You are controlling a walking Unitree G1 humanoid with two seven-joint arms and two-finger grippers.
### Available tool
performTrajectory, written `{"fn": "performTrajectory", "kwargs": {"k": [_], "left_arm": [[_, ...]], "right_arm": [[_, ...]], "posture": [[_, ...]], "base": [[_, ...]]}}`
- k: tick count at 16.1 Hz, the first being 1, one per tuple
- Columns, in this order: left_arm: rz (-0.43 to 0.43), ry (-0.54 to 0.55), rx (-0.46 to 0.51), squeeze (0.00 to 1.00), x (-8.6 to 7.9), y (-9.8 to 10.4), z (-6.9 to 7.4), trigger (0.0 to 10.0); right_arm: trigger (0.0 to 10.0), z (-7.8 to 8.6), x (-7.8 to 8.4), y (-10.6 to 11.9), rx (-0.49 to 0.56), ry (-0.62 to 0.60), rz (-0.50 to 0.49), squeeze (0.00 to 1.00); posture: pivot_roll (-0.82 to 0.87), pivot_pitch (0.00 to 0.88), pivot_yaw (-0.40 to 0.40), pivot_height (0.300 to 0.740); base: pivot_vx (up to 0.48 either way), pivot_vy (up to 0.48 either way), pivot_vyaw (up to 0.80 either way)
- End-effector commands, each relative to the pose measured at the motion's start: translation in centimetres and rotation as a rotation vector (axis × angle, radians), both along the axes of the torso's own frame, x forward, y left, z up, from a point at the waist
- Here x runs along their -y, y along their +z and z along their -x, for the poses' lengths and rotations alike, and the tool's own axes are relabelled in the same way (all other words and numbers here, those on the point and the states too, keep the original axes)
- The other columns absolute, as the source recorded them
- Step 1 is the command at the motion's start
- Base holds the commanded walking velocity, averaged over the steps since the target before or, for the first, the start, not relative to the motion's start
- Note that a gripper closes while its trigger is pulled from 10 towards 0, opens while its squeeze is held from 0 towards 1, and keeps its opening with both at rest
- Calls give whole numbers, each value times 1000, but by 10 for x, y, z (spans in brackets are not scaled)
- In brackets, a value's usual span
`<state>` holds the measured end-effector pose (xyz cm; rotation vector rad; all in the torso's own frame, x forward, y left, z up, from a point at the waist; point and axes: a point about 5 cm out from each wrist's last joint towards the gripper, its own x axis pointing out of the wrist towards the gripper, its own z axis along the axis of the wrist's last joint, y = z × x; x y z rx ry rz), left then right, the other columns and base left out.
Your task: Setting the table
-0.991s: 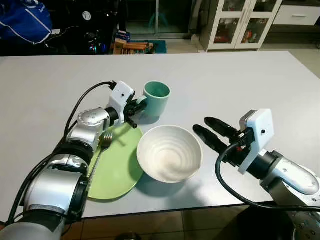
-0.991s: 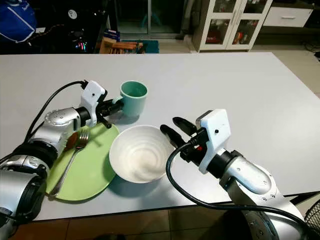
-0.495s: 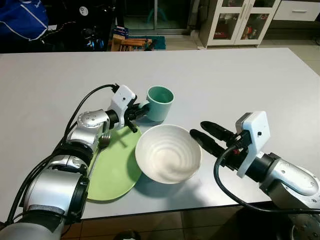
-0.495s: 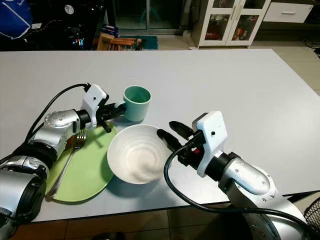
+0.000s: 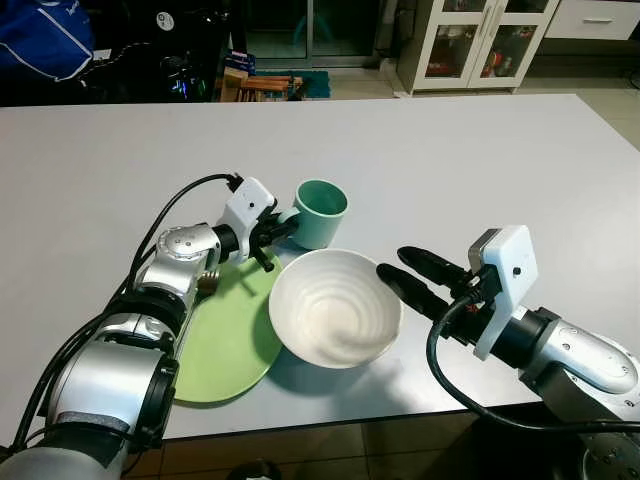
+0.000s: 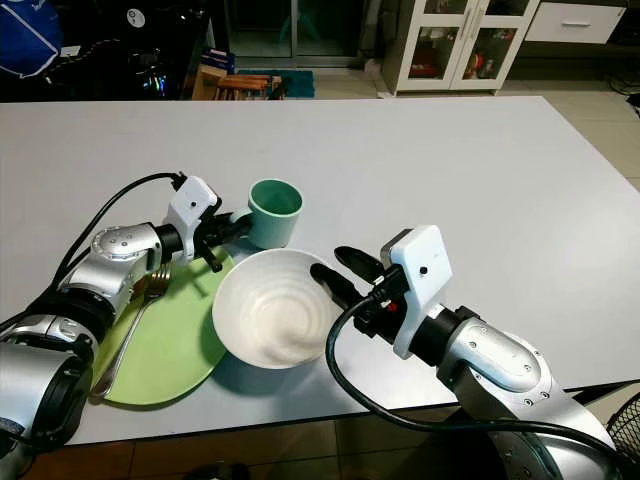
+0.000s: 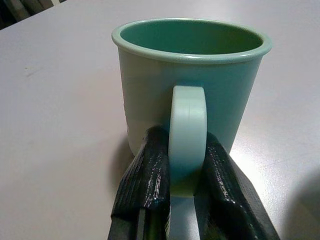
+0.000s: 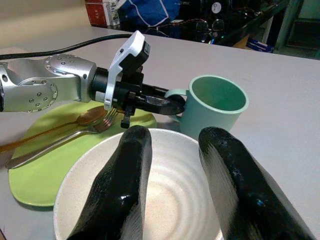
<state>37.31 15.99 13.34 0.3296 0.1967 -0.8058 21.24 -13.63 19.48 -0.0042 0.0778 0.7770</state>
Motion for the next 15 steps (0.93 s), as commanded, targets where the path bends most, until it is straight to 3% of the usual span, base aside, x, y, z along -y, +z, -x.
{"fn": "performTrajectory", "kwargs": {"k": [1,8,9,10,15], "left_arm": [[-29,-1,-13,0,-1,-5,2,10000],[-37,19,-39,0,-4,-6,1,10000],[-32,32,-44,871,-5,-6,0,10000],[-31,38,-50,980,-6,-5,0,10000],[-38,49,-49,1000,-8,-5,0,10000]], "right_arm": [[10000,3,-3,1,-1,27,1,0],[10000,3,-3,0,0,25,4,0],[10000,2,-3,-1,0,25,6,0],[10000,2,-3,-1,0,25,6,0],[10000,1,-3,-2,-1,25,6,0]], "posture": [[-80,63,8,740],[-82,65,7,740],[-81,67,6,740],[-81,68,6,740],[-83,65,5,740]], "base": [[0,0,0],[0,0,0],[0,0,0],[0,0,0],[0,0,0]]}}
